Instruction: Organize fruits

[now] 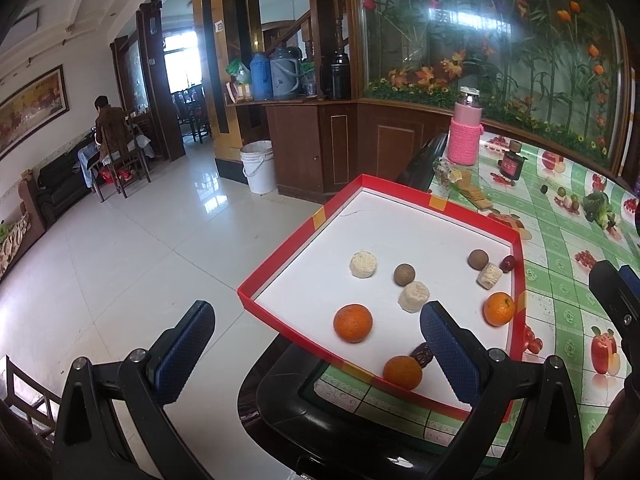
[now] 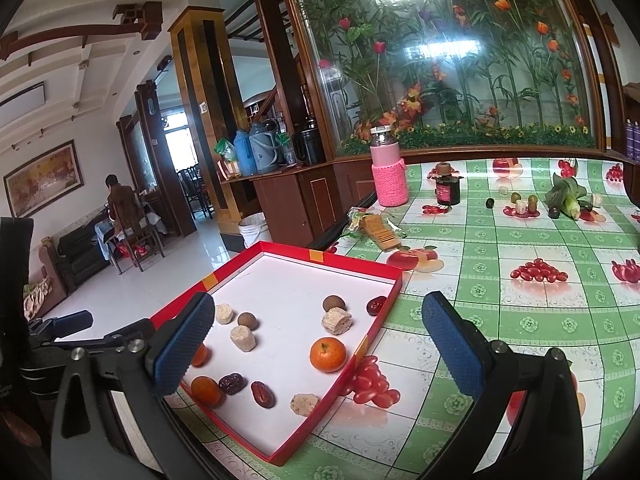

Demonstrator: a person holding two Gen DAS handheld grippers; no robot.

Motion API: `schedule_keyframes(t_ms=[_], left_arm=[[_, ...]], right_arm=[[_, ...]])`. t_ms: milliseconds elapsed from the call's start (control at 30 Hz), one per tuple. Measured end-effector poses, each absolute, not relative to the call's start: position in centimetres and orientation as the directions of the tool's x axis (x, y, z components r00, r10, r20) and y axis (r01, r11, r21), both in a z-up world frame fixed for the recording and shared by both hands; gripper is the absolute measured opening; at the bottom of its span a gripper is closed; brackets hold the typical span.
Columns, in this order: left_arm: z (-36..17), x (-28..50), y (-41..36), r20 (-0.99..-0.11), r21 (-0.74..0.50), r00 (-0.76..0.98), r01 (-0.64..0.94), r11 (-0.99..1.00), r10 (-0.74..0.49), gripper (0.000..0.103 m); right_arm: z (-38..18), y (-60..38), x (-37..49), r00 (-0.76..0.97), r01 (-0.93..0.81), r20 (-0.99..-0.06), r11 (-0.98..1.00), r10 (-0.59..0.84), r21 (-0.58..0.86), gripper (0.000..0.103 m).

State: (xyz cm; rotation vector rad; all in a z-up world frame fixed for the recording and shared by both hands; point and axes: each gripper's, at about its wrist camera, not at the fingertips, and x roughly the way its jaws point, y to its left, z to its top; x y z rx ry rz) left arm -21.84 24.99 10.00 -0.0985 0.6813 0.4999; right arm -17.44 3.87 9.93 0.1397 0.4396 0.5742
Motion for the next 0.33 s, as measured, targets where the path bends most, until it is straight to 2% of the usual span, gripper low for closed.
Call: schedule_keyframes(t_ms=[333], left_arm=[[10.5,-21.4,23.0,-0.615,0.059,0.702,-0.414,0.908,0.360,0.103]], right_arm=[[9.9,2.8,-17.2,0.756,-0.482,-0.354,0.834,0.551,0.269,0.103]])
